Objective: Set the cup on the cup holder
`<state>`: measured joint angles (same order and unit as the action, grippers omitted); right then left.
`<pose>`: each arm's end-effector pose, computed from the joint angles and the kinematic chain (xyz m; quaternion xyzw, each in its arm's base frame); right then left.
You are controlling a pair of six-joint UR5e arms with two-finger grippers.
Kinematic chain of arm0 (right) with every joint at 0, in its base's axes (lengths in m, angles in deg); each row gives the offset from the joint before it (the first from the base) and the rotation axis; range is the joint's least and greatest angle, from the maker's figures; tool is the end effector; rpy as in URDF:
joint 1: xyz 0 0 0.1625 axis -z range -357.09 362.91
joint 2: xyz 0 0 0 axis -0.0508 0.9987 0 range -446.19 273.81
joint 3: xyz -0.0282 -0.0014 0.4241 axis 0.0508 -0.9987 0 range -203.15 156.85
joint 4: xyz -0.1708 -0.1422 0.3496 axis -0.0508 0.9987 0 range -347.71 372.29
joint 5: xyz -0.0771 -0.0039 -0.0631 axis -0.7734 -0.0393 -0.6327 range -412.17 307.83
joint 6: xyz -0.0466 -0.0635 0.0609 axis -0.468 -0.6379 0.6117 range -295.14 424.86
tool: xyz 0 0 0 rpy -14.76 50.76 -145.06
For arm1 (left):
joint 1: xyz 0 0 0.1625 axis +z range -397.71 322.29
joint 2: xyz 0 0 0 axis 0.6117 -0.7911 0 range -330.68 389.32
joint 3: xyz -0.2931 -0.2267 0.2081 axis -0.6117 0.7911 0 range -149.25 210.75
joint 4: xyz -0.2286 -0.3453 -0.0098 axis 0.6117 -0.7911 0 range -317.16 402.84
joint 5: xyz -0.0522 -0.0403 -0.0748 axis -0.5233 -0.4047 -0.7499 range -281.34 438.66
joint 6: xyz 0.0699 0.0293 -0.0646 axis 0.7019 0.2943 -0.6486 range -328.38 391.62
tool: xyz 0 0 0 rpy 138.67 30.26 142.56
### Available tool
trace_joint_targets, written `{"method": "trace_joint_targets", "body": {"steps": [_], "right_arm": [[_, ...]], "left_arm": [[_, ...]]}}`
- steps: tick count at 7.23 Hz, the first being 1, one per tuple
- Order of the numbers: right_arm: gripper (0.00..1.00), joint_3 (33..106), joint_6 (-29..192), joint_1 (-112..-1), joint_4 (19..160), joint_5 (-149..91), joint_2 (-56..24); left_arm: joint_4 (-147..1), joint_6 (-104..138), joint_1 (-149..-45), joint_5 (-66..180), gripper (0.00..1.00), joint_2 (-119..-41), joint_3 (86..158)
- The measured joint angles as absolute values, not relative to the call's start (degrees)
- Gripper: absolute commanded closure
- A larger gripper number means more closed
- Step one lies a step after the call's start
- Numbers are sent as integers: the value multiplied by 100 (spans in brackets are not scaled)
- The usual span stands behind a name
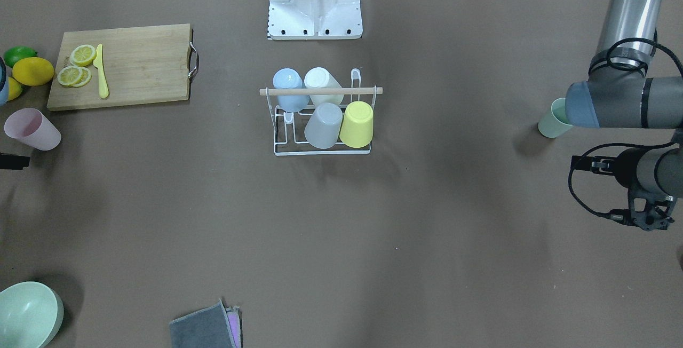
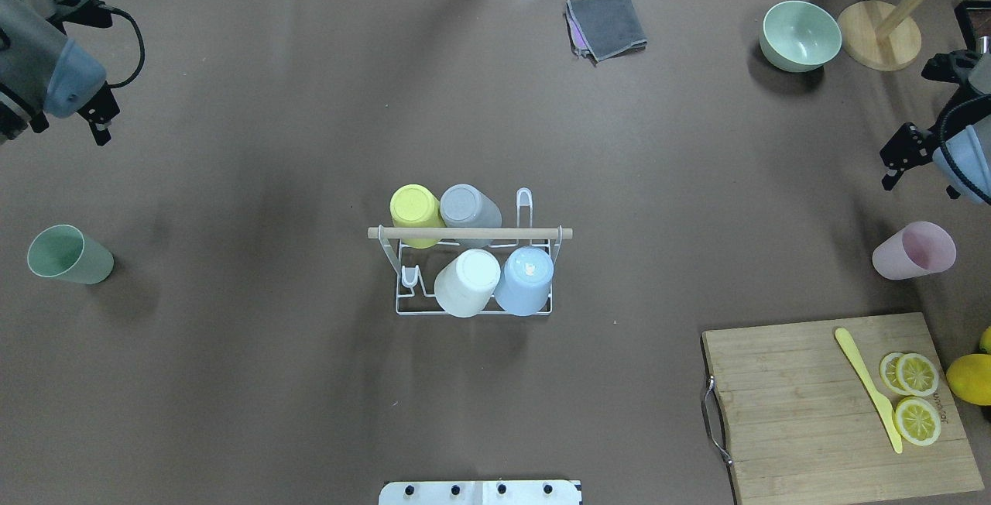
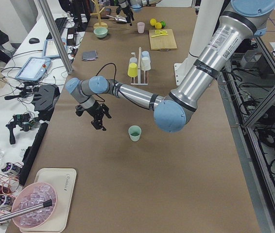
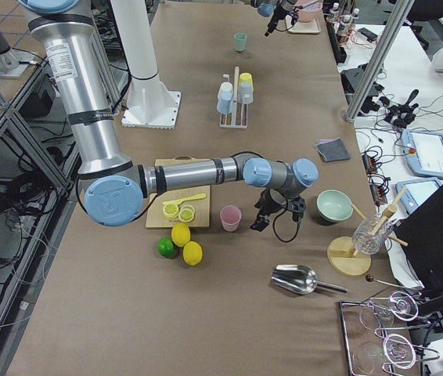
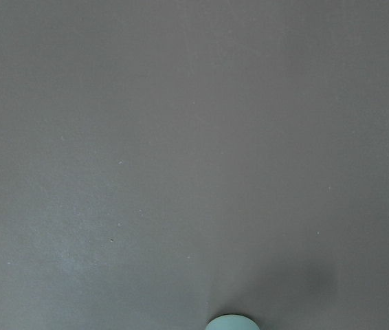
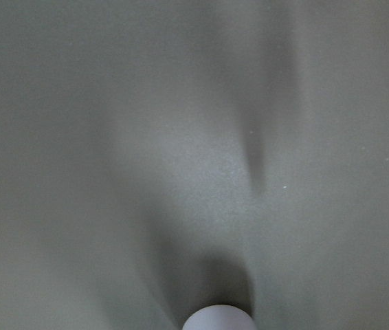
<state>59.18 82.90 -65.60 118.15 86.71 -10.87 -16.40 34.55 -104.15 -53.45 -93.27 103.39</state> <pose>-0.1602 -0.5661 0.6058 -0.2055 -0.3645 0.0046 0.9082 0.2123 -0.6532 0.5155 -0.1877 0.3277 0.1646 0.9112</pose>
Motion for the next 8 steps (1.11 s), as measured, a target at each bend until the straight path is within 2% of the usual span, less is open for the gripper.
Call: {"method": "trace_joint_targets", "body": {"steps": [8], "right_arm": [[1, 5670, 7217, -6263, 12000, 8813, -1054]], "left_arm": [[-1117, 3562, -9764, -5768, 2, -8921, 10194]]}}
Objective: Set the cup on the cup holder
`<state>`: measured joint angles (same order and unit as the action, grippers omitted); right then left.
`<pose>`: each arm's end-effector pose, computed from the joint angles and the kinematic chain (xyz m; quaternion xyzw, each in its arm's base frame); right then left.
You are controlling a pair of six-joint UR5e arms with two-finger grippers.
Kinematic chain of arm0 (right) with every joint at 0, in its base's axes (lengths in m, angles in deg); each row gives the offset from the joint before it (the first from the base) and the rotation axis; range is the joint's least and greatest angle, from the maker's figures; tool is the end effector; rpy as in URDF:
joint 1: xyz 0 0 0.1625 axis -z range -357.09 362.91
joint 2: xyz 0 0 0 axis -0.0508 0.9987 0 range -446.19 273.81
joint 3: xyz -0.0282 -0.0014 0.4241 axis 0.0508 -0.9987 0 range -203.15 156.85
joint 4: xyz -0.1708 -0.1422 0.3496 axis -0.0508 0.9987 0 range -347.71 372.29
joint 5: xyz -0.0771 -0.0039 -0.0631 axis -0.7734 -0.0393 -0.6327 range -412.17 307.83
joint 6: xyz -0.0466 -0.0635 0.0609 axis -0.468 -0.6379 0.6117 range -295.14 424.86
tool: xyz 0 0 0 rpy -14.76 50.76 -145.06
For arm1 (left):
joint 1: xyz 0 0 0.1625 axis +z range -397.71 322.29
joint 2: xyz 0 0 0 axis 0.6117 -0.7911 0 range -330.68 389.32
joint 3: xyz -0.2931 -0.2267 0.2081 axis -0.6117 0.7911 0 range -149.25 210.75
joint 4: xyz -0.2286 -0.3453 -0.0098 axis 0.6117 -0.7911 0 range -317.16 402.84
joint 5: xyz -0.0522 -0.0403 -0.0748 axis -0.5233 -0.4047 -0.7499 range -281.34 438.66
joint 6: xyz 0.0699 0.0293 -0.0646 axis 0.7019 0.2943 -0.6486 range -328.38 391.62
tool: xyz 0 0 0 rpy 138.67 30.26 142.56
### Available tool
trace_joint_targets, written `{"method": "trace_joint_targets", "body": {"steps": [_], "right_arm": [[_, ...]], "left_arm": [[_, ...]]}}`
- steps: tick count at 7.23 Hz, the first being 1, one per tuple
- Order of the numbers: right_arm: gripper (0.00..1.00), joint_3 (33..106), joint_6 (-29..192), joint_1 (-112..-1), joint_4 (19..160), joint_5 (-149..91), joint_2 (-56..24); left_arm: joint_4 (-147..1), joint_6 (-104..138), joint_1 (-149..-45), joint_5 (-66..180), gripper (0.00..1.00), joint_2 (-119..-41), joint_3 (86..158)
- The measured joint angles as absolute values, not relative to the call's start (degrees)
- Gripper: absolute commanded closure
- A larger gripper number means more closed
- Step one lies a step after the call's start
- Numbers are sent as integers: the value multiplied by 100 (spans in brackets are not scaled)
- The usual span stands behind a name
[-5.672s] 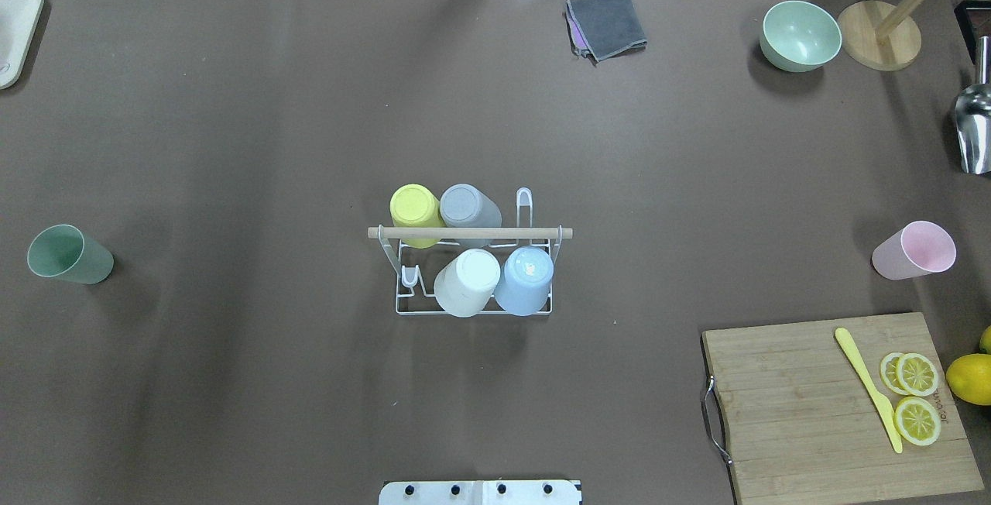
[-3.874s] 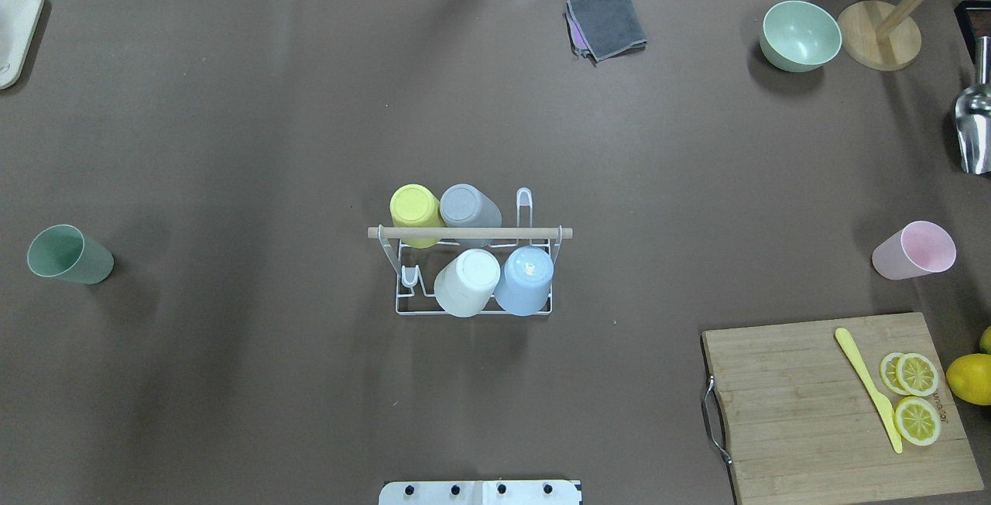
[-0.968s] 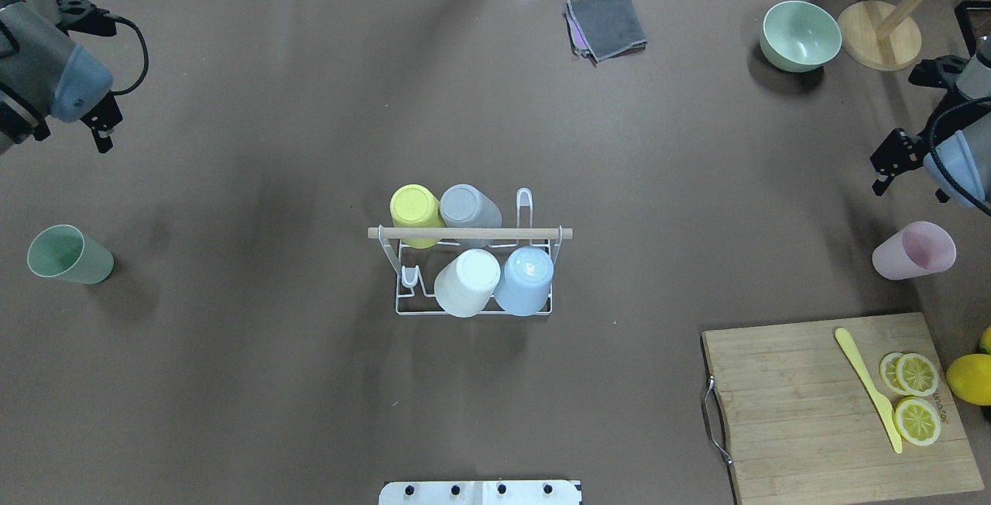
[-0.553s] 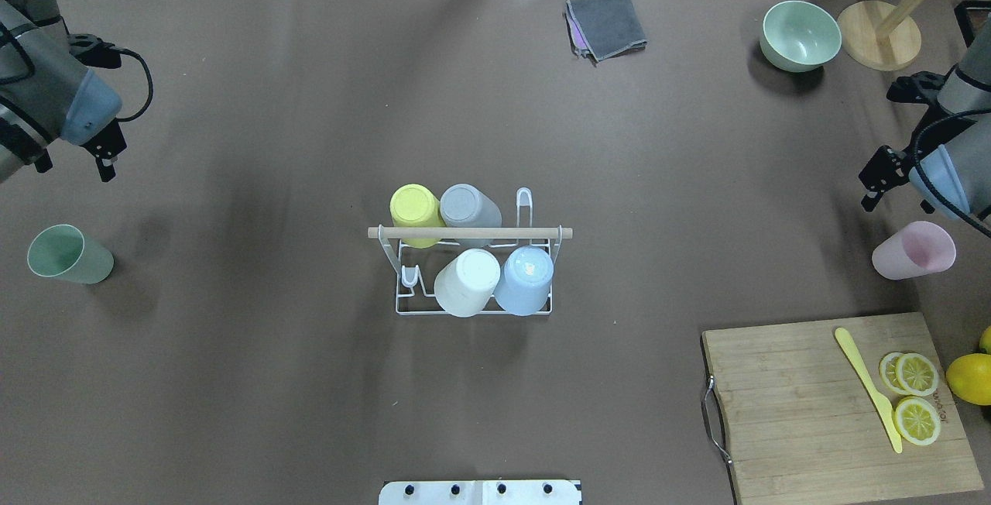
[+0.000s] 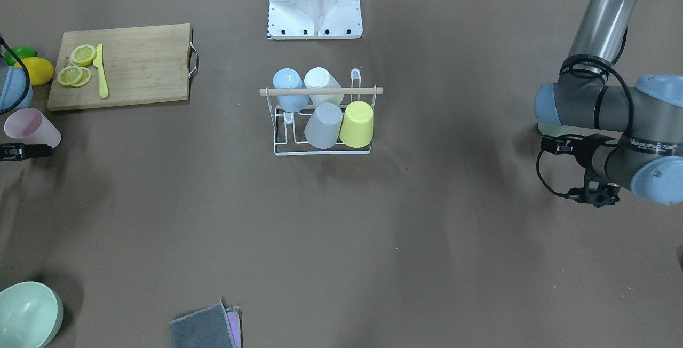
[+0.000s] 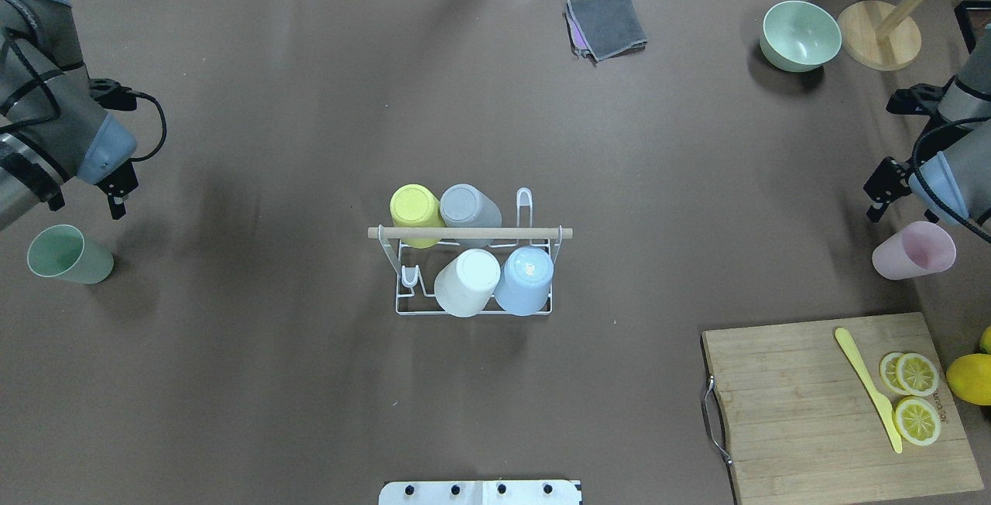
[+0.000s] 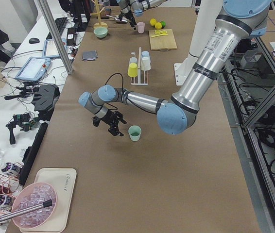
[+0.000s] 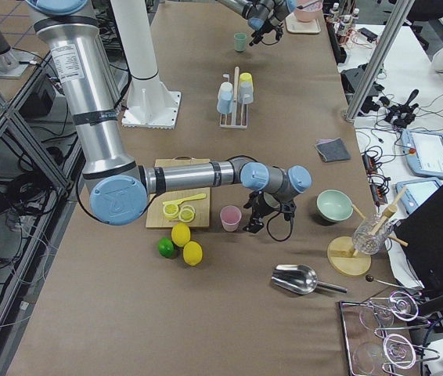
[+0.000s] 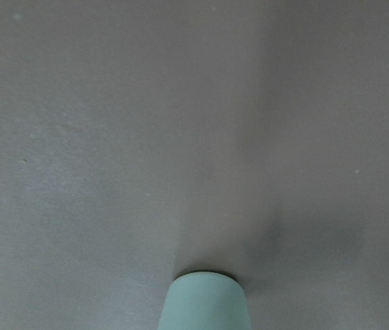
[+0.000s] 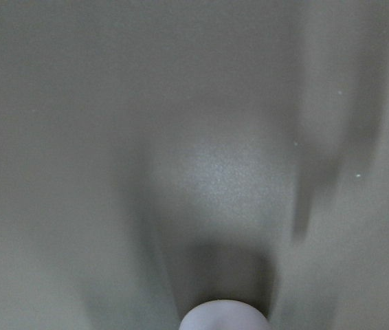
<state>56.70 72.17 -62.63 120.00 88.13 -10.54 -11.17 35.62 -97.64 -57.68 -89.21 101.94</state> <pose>-0.1880 -0.5501 0.6307 -0.2179 -0.3768 -0.0846 0.8963 0.2719 -0.5919 0.5755 -0.2899 0.3262 0.1768 0.8822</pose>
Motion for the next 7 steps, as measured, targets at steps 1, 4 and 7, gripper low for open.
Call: {"method": "trace_joint_targets", "body": {"steps": [1, 4, 7], "right_arm": [[1, 5634, 7206, -6254, 12075, 8840, -1063], [1, 5555, 7162, -6195, 12185, 8891, -1077], [2, 5520, 6968, -6166, 12391, 8905, -1100]], "left_arm": [[-1116, 3638, -9683, -5860, 2, -8861, 10139], [-1085, 3790, -9509, -5971, 2, -8773, 9989], [-1072, 4025, -9457, -6042, 2, -8729, 9869]]}}
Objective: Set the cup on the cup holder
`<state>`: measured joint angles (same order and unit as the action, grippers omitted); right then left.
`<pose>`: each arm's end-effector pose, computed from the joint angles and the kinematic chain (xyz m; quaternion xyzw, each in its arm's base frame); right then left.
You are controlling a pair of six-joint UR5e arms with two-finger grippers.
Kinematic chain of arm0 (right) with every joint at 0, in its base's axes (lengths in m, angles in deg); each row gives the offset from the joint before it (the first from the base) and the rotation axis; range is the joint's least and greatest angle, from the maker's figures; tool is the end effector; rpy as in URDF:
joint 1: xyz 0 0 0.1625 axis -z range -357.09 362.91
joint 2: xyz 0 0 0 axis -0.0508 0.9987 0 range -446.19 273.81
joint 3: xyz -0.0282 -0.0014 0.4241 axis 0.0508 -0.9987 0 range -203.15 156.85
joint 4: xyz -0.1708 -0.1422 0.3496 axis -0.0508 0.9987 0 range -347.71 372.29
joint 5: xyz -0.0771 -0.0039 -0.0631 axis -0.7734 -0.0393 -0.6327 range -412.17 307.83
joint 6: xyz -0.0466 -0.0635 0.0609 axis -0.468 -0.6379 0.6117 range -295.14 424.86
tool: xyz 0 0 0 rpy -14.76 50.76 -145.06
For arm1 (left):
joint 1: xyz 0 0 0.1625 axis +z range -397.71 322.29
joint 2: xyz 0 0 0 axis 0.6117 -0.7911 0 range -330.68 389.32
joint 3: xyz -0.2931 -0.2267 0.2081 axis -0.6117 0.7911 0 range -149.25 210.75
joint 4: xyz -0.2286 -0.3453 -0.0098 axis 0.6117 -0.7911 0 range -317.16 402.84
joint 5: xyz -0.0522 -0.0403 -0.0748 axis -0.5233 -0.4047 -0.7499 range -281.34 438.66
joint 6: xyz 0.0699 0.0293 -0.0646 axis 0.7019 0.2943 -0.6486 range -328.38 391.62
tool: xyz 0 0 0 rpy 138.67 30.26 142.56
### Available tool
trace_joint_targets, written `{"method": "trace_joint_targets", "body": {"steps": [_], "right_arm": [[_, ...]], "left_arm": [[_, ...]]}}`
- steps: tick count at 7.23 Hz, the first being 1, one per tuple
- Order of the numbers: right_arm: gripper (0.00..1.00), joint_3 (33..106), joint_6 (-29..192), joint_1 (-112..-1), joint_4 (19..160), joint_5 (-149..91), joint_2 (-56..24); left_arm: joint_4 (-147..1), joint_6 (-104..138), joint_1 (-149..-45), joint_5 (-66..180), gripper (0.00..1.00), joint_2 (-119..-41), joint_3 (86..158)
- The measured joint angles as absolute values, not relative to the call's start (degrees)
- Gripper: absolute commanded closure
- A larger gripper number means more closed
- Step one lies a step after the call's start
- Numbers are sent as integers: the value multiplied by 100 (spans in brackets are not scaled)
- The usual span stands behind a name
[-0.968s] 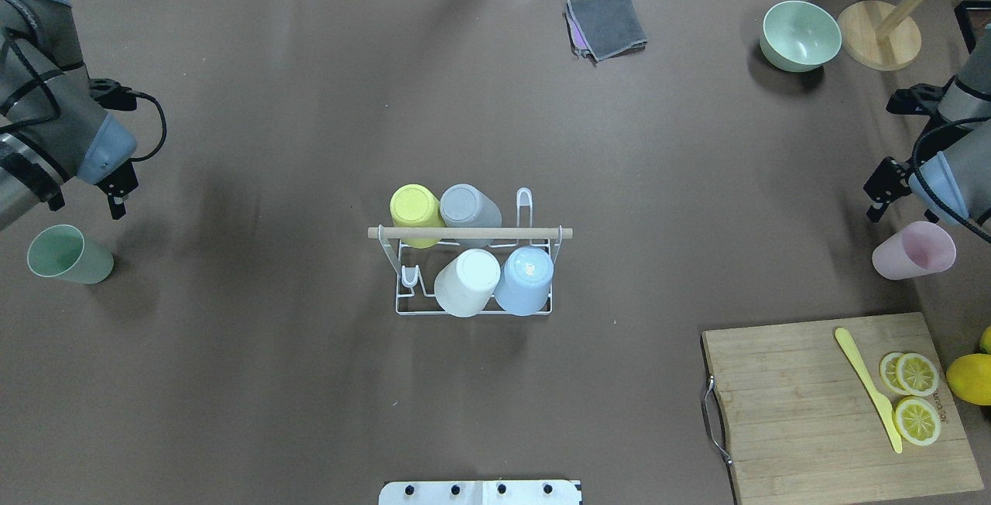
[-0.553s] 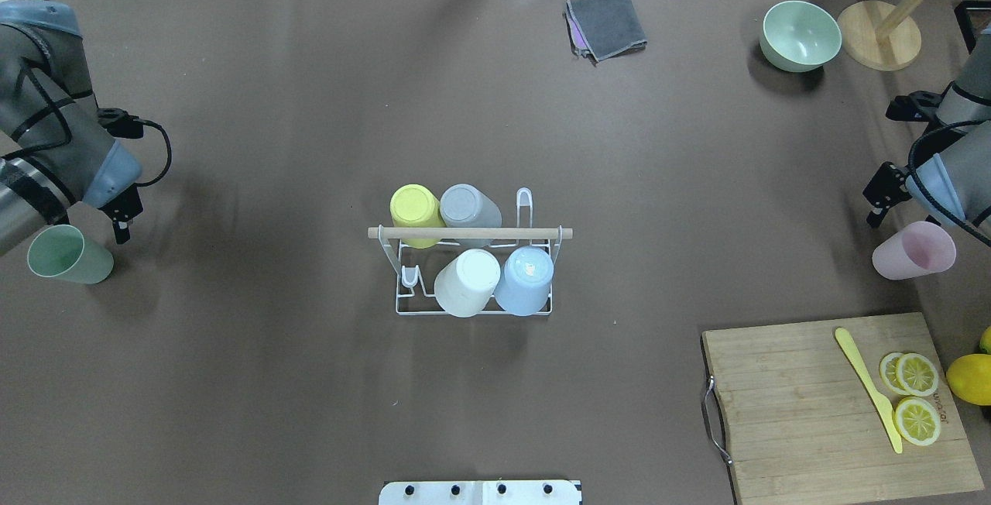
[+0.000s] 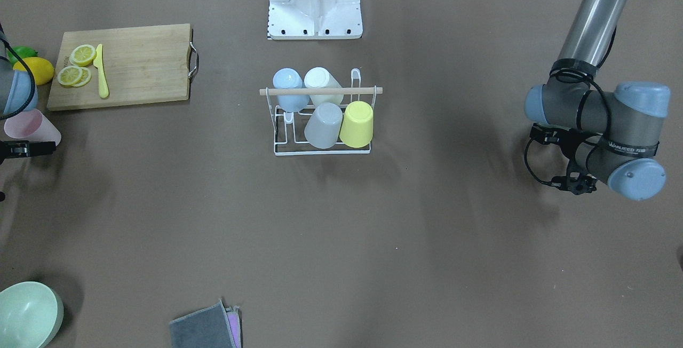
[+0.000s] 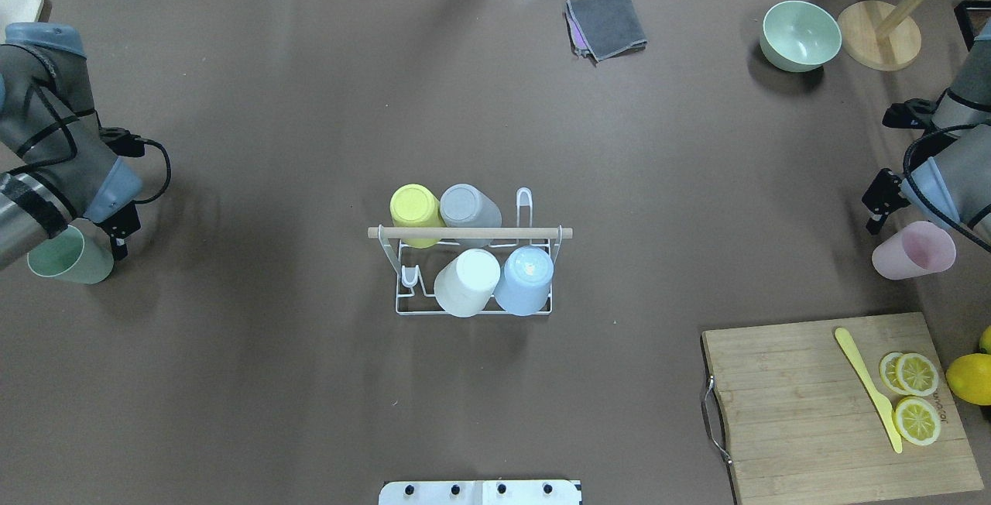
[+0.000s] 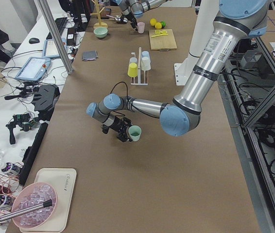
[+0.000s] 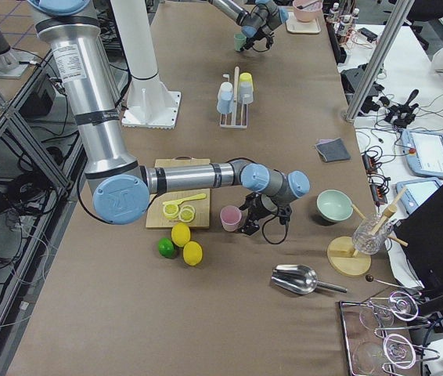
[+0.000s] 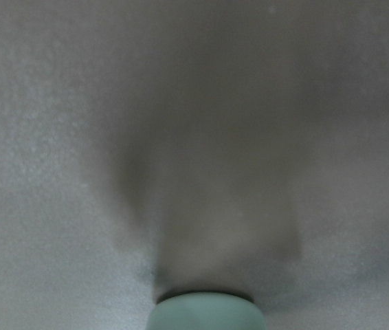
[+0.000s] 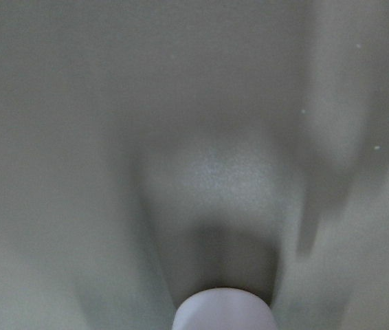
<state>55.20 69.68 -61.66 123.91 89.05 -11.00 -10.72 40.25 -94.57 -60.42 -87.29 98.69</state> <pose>-0.1967 -0.5433 0.6425 -0.2509 -0.3742 -0.0910 0.8881 0.2966 -0.5605 0.6195 -0.3289 0.3373 0.2052 0.8579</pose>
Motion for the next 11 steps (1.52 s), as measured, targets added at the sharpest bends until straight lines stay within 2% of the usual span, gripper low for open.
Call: {"method": "trace_joint_targets", "body": {"steps": [11], "right_arm": [[6, 5157, 6281, -5961, 13055, 8907, -1271]], "left_arm": [[-515, 4410, -9393, -6010, 3, -8976, 9462]]}}
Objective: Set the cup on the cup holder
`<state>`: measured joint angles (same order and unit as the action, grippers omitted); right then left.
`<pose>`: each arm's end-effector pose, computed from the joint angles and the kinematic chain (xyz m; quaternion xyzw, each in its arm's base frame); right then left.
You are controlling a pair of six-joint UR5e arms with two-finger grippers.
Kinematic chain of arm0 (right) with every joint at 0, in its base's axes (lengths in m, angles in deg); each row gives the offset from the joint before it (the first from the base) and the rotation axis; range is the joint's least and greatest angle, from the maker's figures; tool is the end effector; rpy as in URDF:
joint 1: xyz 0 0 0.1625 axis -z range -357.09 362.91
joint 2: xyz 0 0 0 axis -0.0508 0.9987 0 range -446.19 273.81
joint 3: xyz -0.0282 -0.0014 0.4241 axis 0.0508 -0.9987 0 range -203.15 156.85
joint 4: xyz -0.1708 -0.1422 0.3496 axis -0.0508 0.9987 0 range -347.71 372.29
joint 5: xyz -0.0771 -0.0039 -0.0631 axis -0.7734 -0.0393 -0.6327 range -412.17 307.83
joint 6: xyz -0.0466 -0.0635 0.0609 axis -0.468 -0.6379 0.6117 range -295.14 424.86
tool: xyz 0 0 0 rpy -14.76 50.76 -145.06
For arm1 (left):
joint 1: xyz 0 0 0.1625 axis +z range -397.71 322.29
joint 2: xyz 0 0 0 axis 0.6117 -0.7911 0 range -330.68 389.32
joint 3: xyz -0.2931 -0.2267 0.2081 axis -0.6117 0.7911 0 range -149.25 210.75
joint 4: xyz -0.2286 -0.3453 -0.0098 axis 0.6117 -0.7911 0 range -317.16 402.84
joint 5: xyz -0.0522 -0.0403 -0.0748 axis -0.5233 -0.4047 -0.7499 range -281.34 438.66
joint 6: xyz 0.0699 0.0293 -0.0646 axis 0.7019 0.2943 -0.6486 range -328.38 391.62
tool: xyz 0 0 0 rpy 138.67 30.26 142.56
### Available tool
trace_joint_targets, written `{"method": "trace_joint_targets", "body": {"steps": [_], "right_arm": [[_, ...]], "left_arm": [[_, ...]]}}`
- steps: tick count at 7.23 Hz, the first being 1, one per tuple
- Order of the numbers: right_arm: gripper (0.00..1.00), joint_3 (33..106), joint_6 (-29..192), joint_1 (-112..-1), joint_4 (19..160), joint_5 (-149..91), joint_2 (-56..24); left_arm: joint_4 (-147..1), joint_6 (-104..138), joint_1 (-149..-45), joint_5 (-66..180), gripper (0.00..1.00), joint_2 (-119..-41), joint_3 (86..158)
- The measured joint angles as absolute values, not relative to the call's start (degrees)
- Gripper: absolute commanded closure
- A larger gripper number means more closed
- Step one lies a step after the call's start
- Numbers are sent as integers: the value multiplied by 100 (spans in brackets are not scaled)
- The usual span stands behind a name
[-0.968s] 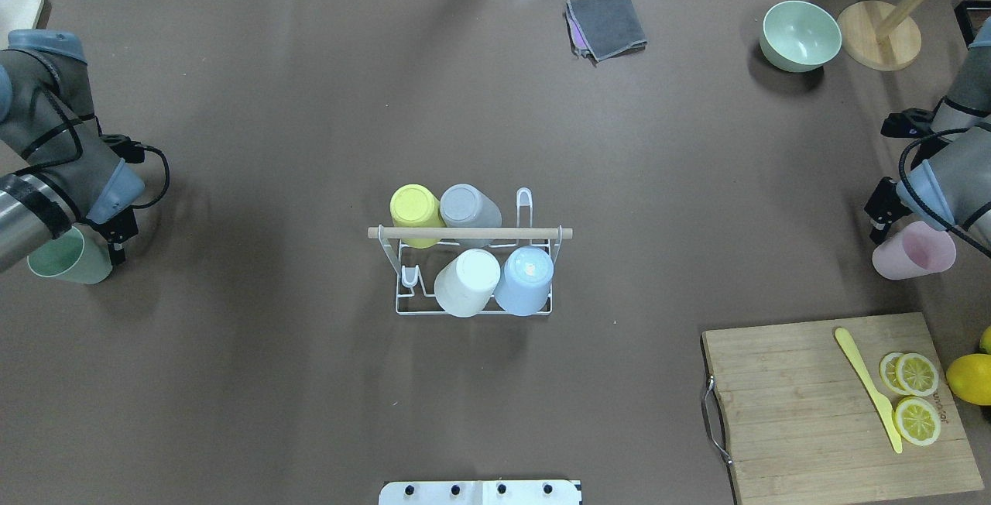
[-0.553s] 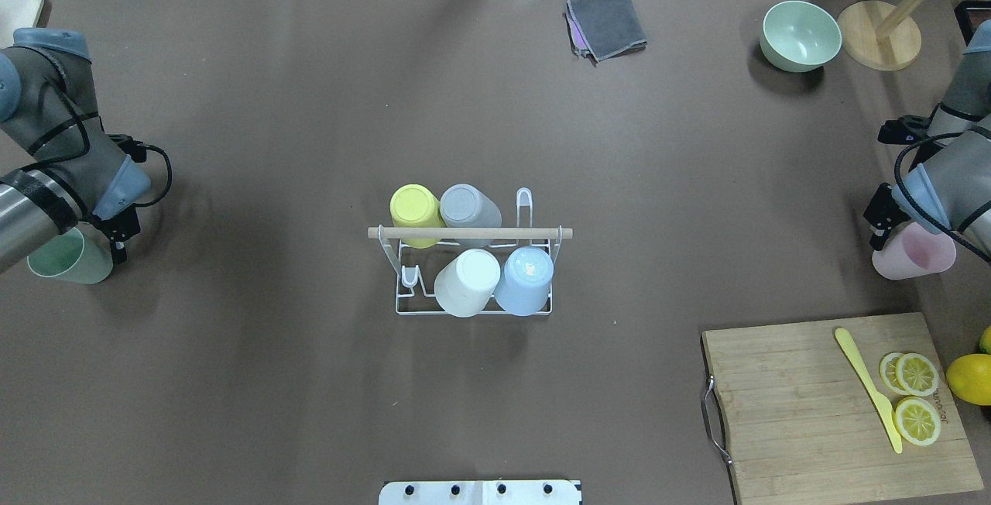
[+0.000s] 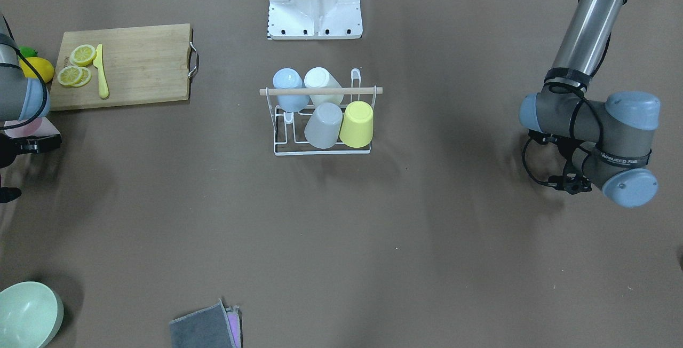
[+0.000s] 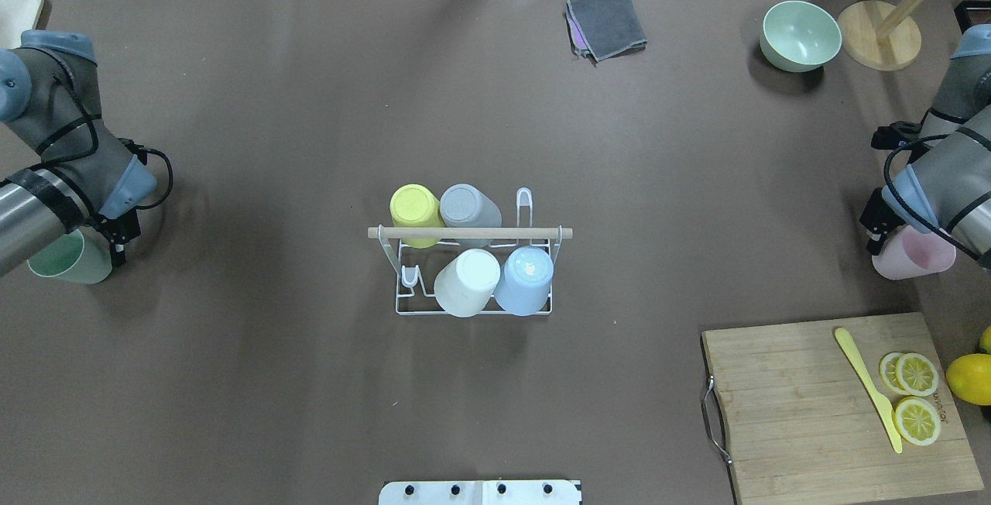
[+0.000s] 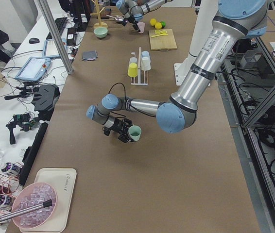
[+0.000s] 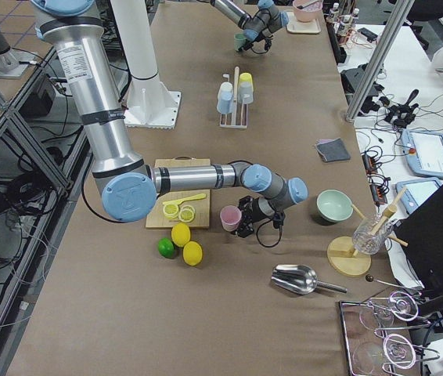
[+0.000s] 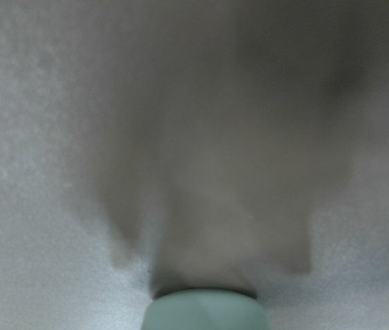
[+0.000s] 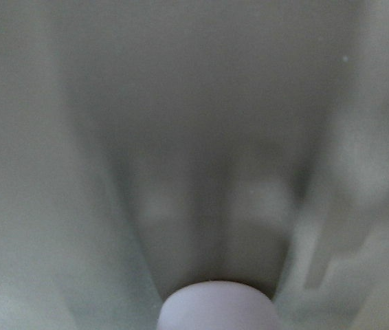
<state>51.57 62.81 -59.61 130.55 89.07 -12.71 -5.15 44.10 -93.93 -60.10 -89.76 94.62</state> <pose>-0.2153 -0.5345 0.6623 -0.2980 -0.3638 -0.1258 0.8735 0.3041 -0.5597 0.6276 -0.3711 0.3261 0.2103 0.8436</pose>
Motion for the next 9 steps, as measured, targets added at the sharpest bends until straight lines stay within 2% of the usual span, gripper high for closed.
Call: {"method": "trace_joint_targets", "body": {"steps": [3, 5, 6, 9], "right_arm": [[6, 5034, 6062, -5902, 13208, 8907, -1339], [12, 4960, 6049, -5854, 13219, 8907, -1370], [24, 4939, 6047, -5842, 13223, 8907, -1373], [53, 4905, 6020, -5836, 13297, 8922, -1383]], "left_arm": [[-257, 4666, -9388, -6003, 6, -8983, 9465], [-206, 4734, -9388, -5995, 88, -8984, 9455], [-198, 4759, -9388, -5987, 100, -8981, 9453], [217, 4791, -9469, -5901, 100, -8982, 9610]]}}
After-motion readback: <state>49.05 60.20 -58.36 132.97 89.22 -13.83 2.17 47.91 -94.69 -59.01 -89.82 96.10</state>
